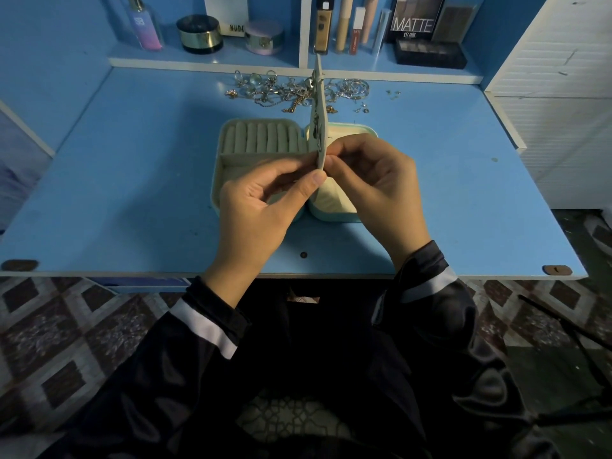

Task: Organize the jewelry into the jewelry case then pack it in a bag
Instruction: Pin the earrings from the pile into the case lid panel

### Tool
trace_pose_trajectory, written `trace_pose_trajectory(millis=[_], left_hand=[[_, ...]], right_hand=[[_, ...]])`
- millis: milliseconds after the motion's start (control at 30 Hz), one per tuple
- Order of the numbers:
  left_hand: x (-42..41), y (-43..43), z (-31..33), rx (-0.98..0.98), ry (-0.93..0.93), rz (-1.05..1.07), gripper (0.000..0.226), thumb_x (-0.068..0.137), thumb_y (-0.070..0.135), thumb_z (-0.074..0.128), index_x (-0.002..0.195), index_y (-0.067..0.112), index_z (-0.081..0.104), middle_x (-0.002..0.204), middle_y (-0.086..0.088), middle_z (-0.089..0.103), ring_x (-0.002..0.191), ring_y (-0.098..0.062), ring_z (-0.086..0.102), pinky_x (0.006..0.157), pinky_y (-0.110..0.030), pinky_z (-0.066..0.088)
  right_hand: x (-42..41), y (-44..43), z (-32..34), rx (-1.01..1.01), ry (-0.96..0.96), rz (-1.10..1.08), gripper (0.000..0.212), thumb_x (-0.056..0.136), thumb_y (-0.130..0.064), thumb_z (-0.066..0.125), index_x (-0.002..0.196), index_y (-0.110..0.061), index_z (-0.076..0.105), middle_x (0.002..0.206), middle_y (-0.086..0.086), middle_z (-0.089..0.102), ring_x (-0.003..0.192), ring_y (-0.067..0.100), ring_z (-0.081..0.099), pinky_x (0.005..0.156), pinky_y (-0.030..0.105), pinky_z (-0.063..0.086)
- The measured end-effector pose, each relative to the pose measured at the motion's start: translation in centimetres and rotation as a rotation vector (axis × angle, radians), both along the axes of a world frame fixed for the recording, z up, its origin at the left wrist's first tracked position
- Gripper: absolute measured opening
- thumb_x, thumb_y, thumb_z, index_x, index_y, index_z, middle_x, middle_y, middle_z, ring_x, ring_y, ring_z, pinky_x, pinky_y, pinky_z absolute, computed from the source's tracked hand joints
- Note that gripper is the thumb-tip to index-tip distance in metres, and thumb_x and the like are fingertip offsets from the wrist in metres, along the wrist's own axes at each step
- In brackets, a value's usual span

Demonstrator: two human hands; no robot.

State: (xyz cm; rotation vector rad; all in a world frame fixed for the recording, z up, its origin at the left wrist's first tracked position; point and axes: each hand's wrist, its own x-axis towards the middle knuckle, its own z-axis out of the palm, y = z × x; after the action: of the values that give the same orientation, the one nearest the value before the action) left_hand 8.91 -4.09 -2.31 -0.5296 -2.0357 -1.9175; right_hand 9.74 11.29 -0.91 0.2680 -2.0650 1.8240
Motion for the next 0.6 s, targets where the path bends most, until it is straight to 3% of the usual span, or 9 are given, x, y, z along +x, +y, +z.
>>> trace_pose_trajectory(millis=[333,600], left_hand=[[-0.11,-0.07,-0.26,-0.002,-0.001,0.002,0.025,0.085,0.012,0.076,0.105,-0.001,0.072,0.102,-0.008,0.074,0.094,-0.018,0.073,0.086,-0.033,0.057],[0.13,0.23,0.08,0.011,-0.002,-0.042,0.022,0.087,0.013,0.074,0.108,0.009,0.071,0.102,-0.002,0.075,0.094,-0.016,0.072,0.086,-0.031,0.056]], right_hand=[[-0.02,0.11,-0.17,0.082,0.084,-0.017,0.009,0.088,0.0,0.066,0.092,-0.007,0.067,0.088,0.011,0.068,0.083,0.017,0.066,0.08,0.026,0.051],[0.06,0.2,0.1,-0.057,0.028,0.04,0.01,0.087,-0.001,0.067,0.094,-0.008,0.067,0.091,0.012,0.068,0.088,0.024,0.066,0.082,0.033,0.052]])
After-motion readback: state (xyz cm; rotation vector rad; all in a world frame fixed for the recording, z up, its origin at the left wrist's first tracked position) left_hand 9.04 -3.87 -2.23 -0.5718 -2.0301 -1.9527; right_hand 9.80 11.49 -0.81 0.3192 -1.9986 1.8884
